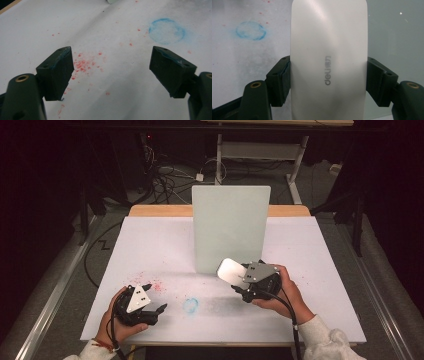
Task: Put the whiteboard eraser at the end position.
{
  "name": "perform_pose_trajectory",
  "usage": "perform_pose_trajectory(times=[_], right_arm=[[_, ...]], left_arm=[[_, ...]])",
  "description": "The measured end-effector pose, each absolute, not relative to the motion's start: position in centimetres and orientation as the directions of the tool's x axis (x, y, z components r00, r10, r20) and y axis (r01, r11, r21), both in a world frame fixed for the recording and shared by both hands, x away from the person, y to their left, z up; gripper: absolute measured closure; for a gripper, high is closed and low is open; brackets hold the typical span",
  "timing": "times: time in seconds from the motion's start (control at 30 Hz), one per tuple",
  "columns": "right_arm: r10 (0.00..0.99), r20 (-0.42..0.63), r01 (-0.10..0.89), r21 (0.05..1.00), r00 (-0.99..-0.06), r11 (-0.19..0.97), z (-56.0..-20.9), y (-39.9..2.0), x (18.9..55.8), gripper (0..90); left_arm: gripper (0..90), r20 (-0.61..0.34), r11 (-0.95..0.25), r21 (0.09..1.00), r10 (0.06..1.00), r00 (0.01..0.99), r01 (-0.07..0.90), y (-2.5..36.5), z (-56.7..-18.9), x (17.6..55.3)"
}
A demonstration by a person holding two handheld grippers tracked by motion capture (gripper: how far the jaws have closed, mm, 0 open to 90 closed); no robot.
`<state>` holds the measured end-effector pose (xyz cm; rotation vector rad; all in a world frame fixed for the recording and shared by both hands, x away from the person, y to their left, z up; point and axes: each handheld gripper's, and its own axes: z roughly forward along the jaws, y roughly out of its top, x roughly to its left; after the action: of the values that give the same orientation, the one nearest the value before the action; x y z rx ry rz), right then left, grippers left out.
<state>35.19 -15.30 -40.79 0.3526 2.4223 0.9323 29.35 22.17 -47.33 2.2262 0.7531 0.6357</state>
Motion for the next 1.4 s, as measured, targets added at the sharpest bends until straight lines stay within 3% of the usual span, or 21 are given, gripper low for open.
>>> perform_pose_trajectory(times=[0.6, 1.4], right_arm=[[0.29, -0.318, 0.053, 0.587, -0.903, 0.808, -42.1, -14.6, 35.2, 30.8], [0.098, -0.251, -0.025, 0.446, -0.963, 0.895, -44.2, -12.0, 34.3, 30.8]], left_arm=[[18.8, 0.219, -0.595, 0.733, 0.664, 0.715, 0.329, 22.1, -47.4, 29.4], [18.8, 0.22, -0.605, 0.724, 0.658, 0.72, 0.331, 21.9, -47.5, 29.4]])
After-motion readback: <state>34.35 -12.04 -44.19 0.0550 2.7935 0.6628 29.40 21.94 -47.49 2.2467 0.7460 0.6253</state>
